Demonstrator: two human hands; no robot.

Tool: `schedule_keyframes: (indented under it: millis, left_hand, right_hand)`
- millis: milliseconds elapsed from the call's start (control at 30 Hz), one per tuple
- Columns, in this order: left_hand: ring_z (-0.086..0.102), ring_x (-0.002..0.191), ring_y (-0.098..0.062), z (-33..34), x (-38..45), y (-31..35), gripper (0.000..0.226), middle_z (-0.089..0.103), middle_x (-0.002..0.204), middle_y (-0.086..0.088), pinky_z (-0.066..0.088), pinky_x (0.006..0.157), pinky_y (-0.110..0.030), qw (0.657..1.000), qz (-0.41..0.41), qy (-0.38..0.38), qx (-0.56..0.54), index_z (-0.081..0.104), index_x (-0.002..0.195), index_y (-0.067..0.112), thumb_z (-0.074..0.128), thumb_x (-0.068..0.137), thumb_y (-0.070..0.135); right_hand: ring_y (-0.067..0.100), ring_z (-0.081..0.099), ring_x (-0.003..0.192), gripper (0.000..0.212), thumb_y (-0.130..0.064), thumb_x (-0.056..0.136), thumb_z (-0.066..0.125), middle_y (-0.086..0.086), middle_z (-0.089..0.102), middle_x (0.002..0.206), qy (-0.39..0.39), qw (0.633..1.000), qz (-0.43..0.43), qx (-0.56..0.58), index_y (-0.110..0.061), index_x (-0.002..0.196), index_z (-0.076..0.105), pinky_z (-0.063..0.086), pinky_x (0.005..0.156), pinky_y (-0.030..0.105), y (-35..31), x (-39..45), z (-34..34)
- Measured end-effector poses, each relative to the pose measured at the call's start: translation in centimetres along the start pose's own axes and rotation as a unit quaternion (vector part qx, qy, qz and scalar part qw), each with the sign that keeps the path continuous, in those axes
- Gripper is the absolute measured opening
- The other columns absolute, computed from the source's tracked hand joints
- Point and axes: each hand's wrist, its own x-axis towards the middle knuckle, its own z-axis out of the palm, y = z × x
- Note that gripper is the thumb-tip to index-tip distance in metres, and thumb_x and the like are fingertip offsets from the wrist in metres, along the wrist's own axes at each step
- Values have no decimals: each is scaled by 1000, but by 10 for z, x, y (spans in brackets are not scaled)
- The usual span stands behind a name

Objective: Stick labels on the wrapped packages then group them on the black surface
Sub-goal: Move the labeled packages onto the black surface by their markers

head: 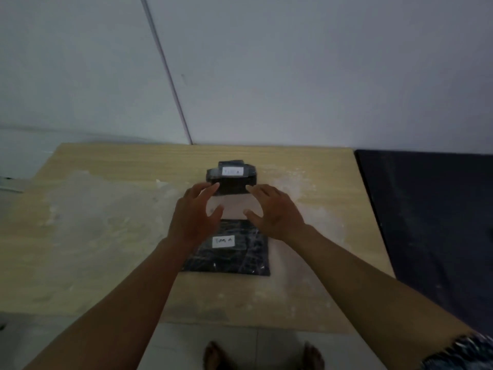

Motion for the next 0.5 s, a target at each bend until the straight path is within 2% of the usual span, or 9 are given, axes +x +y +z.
schedule_keyframes:
  millis: [133,300,400,500]
  left_hand:
    - [56,114,-29,3,-3,-33,52,58,130,-9,51,89,-44,999,27,-41,-24,57,133,13,70,85,27]
    - [57,113,-32,22,-5,-61,51,58,128,-11,53,86,-48,995,41,-74,-47,58,131,11,65,84,28]
    - [56,115,-32,33,-3,-71,54,57,130,-12,53,86,-49,994,39,-87,-62,58,132,11,61,83,33]
    - [52,122,-34,41,3,-76,54,54,135,-13,51,91,-50,994,41,-82,-62,55,135,11,65,86,31]
  right_hand:
    - [27,35,141,69,-49,95,57,7,38,155,-35,998,52,12,-22,153,34,31,115,42,-21,-4,33]
    - [27,31,144,78,-52,90,63,7,33,158,-73,995,69,17,-22,154,32,29,116,43,-31,-8,64]
    - [27,22,147,97,-61,82,69,8,22,162,-113,992,46,-17,-22,157,22,20,118,45,-30,-5,78]
    - [26,-4,152,125,-78,69,69,6,-6,167,-187,980,33,-56,-23,159,1,1,121,53,-27,1,92]
